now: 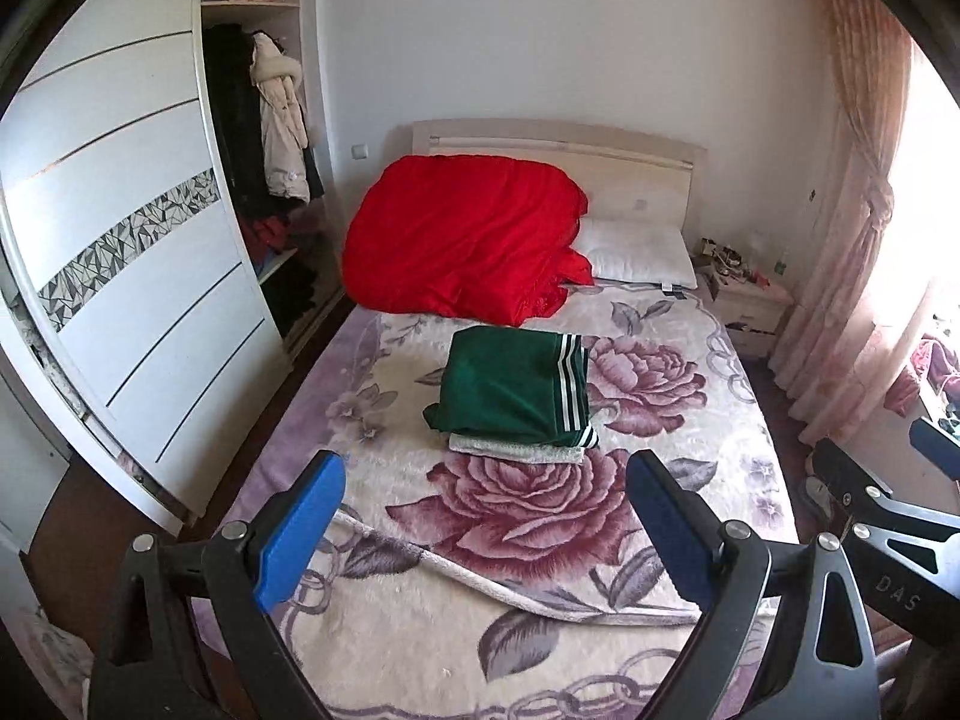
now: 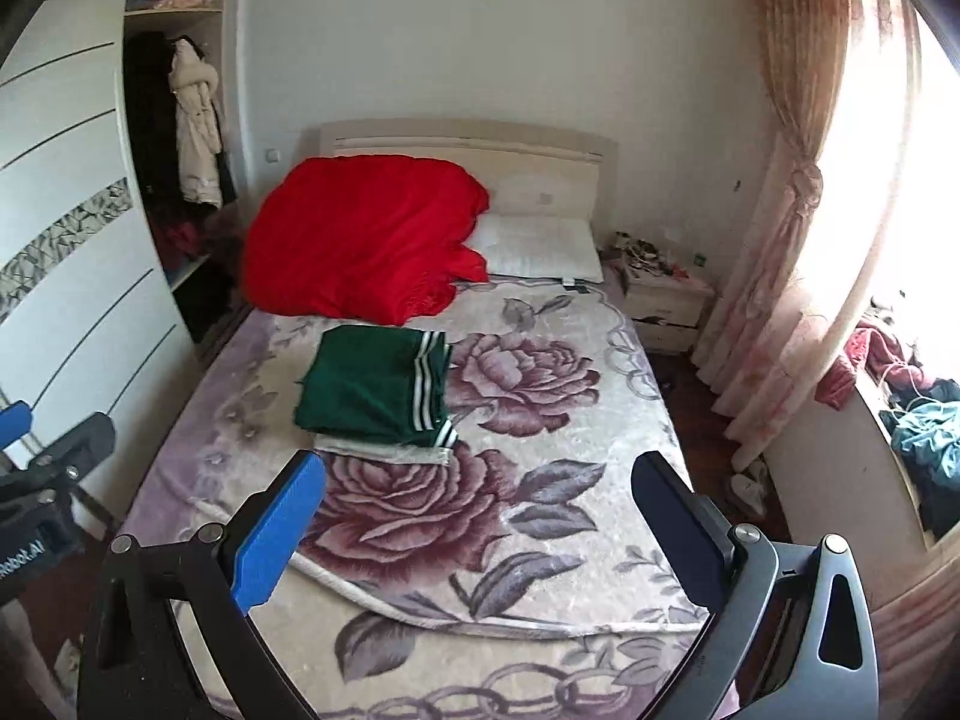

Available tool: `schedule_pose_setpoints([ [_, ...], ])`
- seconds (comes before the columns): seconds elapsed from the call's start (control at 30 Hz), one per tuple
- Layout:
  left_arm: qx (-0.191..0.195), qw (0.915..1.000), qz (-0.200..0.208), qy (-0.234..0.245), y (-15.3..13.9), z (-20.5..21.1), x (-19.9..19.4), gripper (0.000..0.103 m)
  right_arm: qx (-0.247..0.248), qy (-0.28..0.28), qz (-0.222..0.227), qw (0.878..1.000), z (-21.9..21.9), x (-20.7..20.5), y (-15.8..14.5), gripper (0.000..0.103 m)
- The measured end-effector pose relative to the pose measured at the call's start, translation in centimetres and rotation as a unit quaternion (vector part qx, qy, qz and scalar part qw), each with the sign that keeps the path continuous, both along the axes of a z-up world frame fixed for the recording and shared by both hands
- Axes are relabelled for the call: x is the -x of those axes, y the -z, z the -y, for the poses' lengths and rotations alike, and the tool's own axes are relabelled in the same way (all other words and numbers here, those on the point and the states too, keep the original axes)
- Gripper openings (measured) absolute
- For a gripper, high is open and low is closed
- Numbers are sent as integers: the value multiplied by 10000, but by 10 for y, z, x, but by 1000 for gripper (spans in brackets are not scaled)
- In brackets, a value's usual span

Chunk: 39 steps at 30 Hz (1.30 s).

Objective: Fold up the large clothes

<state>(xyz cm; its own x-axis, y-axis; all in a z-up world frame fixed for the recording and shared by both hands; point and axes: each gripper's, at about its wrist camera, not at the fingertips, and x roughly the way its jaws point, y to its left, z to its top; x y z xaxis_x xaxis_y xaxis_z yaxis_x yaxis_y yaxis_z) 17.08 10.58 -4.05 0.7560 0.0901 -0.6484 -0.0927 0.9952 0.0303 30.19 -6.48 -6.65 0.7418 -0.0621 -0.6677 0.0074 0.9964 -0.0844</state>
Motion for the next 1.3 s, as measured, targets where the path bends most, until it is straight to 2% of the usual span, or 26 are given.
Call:
schedule_pose_setpoints([
  [0.27, -76, 9998, 192, -41, -12, 4, 11, 96, 34, -92, 235, 9997, 3, 17, -35, 103],
  [0.47, -43, 9997, 221, -92, -12, 2, 16, 96, 54, -140, 321, 9994, 5, 21, -47, 103],
  [1.3, -28, 9995, 253, -169, -18, 10, 22, 96, 20, -282, 358, 9990, 13, 23, -51, 103],
])
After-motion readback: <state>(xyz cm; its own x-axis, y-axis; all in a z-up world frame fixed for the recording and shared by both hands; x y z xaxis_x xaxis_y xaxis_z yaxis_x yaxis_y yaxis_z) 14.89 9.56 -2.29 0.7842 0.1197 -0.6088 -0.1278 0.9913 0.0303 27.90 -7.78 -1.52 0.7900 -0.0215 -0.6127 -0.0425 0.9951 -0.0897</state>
